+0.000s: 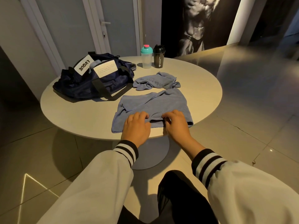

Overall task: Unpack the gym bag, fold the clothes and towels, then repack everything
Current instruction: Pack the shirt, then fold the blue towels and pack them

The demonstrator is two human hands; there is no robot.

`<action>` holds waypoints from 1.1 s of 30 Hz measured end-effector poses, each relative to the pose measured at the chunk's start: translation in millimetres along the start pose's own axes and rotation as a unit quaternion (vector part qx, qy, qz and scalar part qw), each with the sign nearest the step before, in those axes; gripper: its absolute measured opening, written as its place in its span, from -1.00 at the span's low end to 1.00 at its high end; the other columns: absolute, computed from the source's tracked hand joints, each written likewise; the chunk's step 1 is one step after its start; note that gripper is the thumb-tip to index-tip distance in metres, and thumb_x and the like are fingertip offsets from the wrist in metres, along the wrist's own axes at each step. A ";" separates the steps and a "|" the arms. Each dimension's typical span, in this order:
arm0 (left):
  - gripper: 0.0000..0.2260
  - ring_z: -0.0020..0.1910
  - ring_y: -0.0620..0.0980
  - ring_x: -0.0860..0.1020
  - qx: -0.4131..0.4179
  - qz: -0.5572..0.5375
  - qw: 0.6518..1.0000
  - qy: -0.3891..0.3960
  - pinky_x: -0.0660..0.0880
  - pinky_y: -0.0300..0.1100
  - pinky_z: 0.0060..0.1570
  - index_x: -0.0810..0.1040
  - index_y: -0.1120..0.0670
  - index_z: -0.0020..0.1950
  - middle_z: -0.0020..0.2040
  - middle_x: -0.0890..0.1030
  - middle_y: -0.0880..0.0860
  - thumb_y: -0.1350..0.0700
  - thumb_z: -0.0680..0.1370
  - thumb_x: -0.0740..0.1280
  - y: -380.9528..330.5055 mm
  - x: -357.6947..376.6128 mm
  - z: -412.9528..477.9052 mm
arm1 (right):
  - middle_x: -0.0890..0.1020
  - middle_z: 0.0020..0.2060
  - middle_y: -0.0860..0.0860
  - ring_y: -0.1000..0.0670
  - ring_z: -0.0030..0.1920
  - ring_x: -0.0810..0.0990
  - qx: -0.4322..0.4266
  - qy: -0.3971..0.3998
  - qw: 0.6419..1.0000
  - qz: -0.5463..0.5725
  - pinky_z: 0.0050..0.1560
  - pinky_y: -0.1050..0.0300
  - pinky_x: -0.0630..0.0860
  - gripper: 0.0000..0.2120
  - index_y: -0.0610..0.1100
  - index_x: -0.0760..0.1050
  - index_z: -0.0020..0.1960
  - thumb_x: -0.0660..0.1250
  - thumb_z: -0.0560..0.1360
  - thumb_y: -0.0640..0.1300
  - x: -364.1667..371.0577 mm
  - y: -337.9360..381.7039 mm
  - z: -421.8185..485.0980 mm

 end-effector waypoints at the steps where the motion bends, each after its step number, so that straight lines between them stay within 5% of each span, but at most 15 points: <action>1: -0.78 0.25 0.08 0.42 0.000 -0.006 1.000 0.002 0.38 0.00 0.30 0.44 -0.03 0.29 0.25 0.53 0.03 0.05 0.65 0.17 1.5 -0.2 -0.1 | 0.54 0.02 -0.09 -0.08 0.13 0.42 -0.003 -0.014 1.000 0.006 0.07 0.17 0.33 -0.78 -0.15 0.63 0.17 0.29 0.59 -0.27 -2.2 -1.5 -2.7; 7: -0.78 0.22 0.07 0.44 0.016 0.003 1.000 -0.012 0.37 -0.01 0.31 0.42 -0.04 0.29 0.21 0.53 0.05 0.01 0.66 0.14 0.9 0.6 -1.4 | 0.50 -0.03 -0.01 -0.03 0.09 0.40 -0.008 -0.027 1.000 -0.003 -0.02 0.18 0.29 -0.73 -0.11 0.67 0.13 0.30 0.53 -0.31 -6.6 -19.4 -15.7; 14: -0.73 0.33 0.06 0.42 0.047 0.064 0.997 -0.022 0.14 0.09 0.50 0.45 -0.08 0.30 0.29 0.51 0.00 0.10 0.60 0.23 -20.1 5.6 10.3 | 0.58 0.03 -0.05 -0.11 0.13 0.47 -0.007 -0.052 0.998 -0.018 0.18 0.05 0.40 -0.69 -0.11 0.65 0.16 0.34 0.46 -0.31 -15.6 -25.7 -15.5; 19: -0.73 0.33 0.03 0.39 0.122 -0.048 0.989 0.070 0.36 0.00 0.37 0.51 0.00 0.34 0.29 0.53 0.00 0.06 0.65 0.22 -57.3 26.7 14.4 | 0.59 -0.02 -0.06 -0.16 0.05 0.49 0.020 -0.096 0.993 -0.068 0.05 0.00 0.34 -0.81 -0.07 0.66 0.08 0.43 0.50 -0.24 -22.6 -39.1 -16.7; 33: -0.83 0.17 -0.02 0.46 0.129 -0.041 0.988 0.075 0.43 -0.04 0.29 0.49 -0.05 0.23 0.16 0.55 -0.04 -0.01 0.68 0.19 -52.2 33.0 12.4 | 0.56 0.03 -0.09 -0.11 0.11 0.41 0.033 -0.062 0.997 -0.038 0.11 0.02 0.47 -0.76 -0.13 0.62 0.14 0.31 0.54 -0.33 -33.4 -55.7 -25.9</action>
Point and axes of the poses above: each hand's wrist, its own z-axis towards the middle knuckle, its own x-axis out of the palm, y = z × x, the point moved 1 cm from there along z, towards the middle knuckle
